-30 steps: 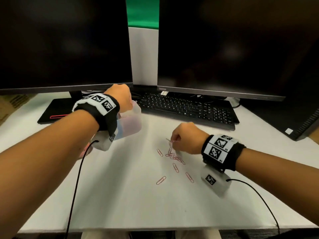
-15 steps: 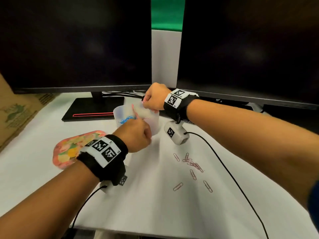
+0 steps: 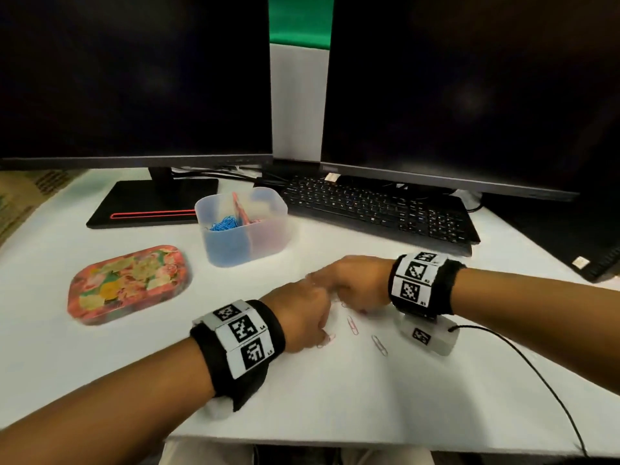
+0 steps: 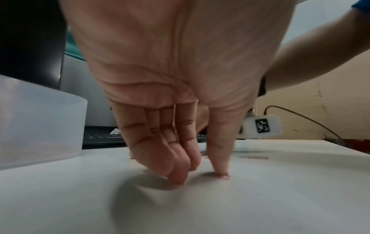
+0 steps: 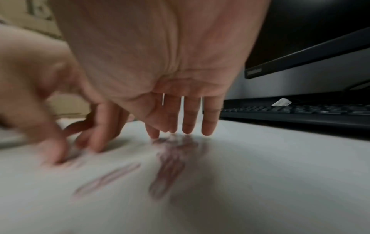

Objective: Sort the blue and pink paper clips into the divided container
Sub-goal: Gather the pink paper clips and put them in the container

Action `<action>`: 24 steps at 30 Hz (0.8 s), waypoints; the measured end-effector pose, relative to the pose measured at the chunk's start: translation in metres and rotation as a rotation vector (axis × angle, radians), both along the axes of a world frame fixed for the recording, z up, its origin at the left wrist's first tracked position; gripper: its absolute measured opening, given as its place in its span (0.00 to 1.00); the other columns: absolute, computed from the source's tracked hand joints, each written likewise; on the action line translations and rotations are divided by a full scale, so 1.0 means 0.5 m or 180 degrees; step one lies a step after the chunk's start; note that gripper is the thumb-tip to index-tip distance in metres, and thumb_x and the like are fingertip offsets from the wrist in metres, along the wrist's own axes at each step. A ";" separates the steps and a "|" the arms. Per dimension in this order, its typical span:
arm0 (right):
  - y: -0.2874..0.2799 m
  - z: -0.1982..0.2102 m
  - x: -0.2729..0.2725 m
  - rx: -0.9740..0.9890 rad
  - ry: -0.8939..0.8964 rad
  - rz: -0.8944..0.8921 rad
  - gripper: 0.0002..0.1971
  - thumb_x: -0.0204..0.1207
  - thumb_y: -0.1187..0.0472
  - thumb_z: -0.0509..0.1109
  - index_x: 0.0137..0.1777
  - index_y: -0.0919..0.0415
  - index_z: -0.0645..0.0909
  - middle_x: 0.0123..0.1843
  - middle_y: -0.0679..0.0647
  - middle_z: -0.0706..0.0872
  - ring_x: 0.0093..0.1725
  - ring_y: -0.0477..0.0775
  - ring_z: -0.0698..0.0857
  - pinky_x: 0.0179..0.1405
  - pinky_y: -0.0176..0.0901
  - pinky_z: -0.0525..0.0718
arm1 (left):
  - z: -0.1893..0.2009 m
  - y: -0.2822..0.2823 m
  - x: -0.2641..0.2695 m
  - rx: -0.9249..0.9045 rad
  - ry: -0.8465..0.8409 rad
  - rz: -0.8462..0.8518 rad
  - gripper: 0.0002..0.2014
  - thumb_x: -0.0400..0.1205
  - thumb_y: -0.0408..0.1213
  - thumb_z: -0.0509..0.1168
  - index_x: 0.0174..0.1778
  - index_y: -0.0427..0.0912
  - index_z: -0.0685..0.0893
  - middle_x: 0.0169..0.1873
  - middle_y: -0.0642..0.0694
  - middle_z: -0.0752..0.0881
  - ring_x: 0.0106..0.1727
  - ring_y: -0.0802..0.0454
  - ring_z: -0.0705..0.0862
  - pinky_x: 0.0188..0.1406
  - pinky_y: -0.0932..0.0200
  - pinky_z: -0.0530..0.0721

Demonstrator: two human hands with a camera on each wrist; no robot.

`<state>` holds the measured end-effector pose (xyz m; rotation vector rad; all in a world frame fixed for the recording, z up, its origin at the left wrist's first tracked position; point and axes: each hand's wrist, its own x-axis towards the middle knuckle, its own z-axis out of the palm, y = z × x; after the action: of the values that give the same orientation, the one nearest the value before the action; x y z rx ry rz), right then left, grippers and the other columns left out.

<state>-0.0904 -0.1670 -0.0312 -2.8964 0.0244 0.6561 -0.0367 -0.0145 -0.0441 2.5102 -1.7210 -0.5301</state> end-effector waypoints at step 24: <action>-0.041 -0.007 -0.175 0.0073 -0.0352 -0.0265 0.25 0.76 0.53 0.69 0.74 0.49 0.75 0.64 0.48 0.78 0.64 0.51 0.78 0.65 0.45 0.77 | -0.001 -0.031 -0.027 0.0390 -0.0241 -0.0142 0.12 0.84 0.43 0.61 0.59 0.40 0.80 0.56 0.43 0.82 0.55 0.43 0.83 0.53 0.51 0.83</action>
<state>-0.1780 -0.1875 -0.0349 -2.8868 0.1217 0.4783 -0.0503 -0.0300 -0.0445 2.6123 -1.8286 -0.5675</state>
